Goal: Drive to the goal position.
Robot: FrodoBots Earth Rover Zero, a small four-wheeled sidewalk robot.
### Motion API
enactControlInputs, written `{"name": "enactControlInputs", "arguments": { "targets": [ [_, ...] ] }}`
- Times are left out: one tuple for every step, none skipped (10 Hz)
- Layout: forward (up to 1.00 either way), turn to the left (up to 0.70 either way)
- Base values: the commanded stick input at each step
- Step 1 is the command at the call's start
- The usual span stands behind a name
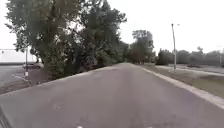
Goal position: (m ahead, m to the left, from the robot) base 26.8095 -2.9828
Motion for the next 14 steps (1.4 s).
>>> {"name": "enactControlInputs", "arguments": {
  "targets": [
    [1.00, -0.10],
    [1.00, -0.10],
    [1.00, -0.09],
    [1.00, -0.09],
    [1.00, -0.09],
    [1.00, -0.09],
    [1.00, -0.09],
    [1.00, -0.09],
    [1.00, -0.09],
    [1.00, -0.09],
    [1.00, -0.09],
    [1.00, -0.08],
    [1.00, -0.06],
    [1.00, -0.03]
  ]
}}
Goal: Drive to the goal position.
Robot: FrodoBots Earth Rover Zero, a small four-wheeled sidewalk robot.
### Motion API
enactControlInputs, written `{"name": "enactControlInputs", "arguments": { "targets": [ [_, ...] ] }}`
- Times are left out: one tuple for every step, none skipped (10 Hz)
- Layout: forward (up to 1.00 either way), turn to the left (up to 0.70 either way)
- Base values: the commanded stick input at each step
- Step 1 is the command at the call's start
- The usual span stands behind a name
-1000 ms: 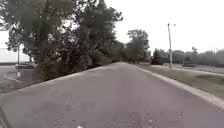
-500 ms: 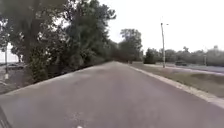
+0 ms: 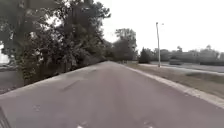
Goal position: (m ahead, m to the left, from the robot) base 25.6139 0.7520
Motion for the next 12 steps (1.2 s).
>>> {"name": "enactControlInputs", "arguments": {
  "targets": [
    [1.00, -0.03],
    [1.00, -0.03],
    [1.00, -0.03],
    [1.00, -0.03],
    [1.00, -0.03],
    [1.00, -0.03],
    [1.00, -0.03],
    [1.00, -0.03],
    [1.00, -0.03],
    [1.00, -0.03],
    [1.00, -0.03],
    [1.00, -0.03]
  ]
}}
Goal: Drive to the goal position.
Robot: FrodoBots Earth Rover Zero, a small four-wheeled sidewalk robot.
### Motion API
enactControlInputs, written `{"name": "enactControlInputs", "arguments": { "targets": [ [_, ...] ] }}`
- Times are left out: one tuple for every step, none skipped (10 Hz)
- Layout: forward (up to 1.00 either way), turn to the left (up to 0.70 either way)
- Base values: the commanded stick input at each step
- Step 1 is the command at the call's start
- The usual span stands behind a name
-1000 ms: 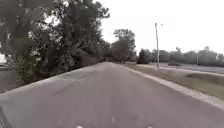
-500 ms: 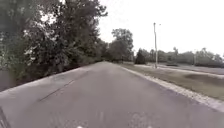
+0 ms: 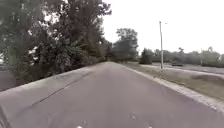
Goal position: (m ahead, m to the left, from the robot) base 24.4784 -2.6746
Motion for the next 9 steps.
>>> {"name": "enactControlInputs", "arguments": {
  "targets": [
    [1.00, -0.03],
    [1.00, -0.03],
    [1.00, -0.04],
    [1.00, -0.04],
    [1.00, -0.07],
    [1.00, -0.10],
    [1.00, -0.10],
    [1.00, -0.10],
    [1.00, -0.10]
  ]
}}
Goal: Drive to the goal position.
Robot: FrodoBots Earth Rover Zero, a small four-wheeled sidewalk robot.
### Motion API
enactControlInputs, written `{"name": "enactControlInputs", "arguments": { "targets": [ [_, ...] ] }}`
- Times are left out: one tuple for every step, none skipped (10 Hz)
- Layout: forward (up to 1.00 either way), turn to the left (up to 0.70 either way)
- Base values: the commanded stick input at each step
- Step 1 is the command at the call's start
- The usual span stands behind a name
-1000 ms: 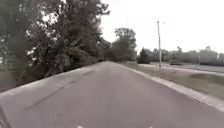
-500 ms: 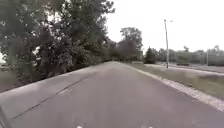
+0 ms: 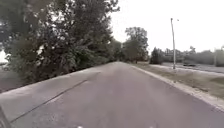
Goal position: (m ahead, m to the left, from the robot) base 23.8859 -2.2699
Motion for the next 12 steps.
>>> {"name": "enactControlInputs", "arguments": {
  "targets": [
    [1.00, -0.10],
    [1.00, -0.10],
    [1.00, -0.10],
    [1.00, -0.10],
    [1.00, -0.10],
    [1.00, -0.10],
    [1.00, -0.10],
    [1.00, -0.10],
    [1.00, -0.10],
    [1.00, -0.10],
    [1.00, -0.09],
    [1.00, -0.07]
  ]
}}
